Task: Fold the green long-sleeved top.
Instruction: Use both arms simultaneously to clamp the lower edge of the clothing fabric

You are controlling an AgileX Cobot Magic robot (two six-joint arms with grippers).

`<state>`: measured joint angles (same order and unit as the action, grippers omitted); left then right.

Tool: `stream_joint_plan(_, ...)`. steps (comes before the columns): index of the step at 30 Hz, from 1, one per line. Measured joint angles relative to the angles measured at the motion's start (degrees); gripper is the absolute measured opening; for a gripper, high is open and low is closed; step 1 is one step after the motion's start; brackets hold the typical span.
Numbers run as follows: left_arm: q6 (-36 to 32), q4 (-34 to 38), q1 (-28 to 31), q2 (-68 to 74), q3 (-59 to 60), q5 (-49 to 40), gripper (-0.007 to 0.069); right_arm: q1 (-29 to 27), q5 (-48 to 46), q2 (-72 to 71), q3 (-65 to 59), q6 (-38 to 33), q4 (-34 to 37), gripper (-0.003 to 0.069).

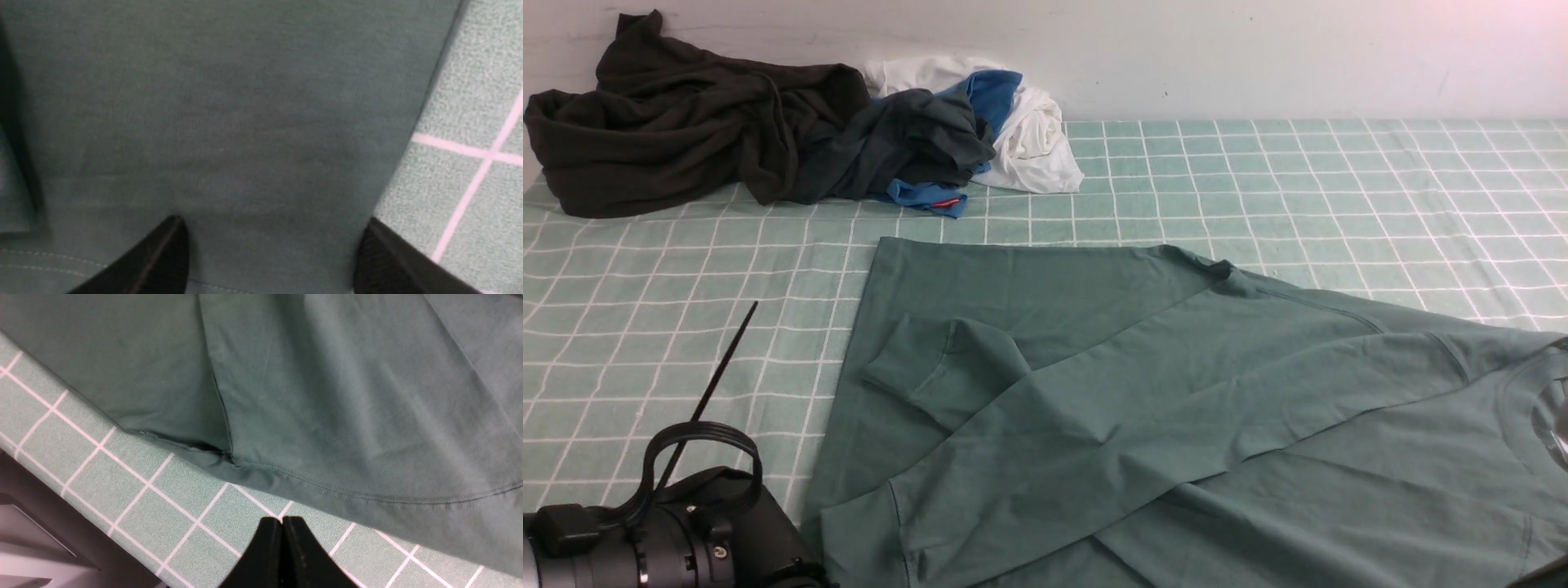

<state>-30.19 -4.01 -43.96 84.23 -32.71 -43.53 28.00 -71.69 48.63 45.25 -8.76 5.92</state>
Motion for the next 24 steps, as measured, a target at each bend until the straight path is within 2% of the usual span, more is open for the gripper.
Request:
stream_joint_plan(3,2.7,-0.3,0.0,0.1,-0.4,-0.2,0.0457,0.0,0.0,0.0,0.0,0.0,0.0,-0.0014)
stream_joint_plan(7,7.7,-1.6,0.0,0.3,-3.0,-1.2,0.0347,0.0,0.0,0.0,0.0,0.0,0.0,-0.0014)
stream_joint_plan(11,8.4,-1.6,0.0,0.7,-3.5,-1.5,0.0270,0.0,0.0,0.0,0.0,0.0,0.0,-0.0014)
stream_joint_plan(19,7.6,-1.5,0.0,4.5,-4.4,-4.1,0.0235,0.0,0.0,0.0,-0.1,0.0,0.0,-0.0014)
stream_joint_plan(22,7.6,-1.1,0.0,4.8,-4.6,-4.5,0.0179,0.0,0.0,0.0,-0.1,-0.3,0.0,-0.0014)
stream_joint_plan(24,7.6,-1.2,0.0,4.8,-4.6,-4.9,0.0065,0.0,0.0,0.0,-0.1,-1.4,0.0,-0.0014)
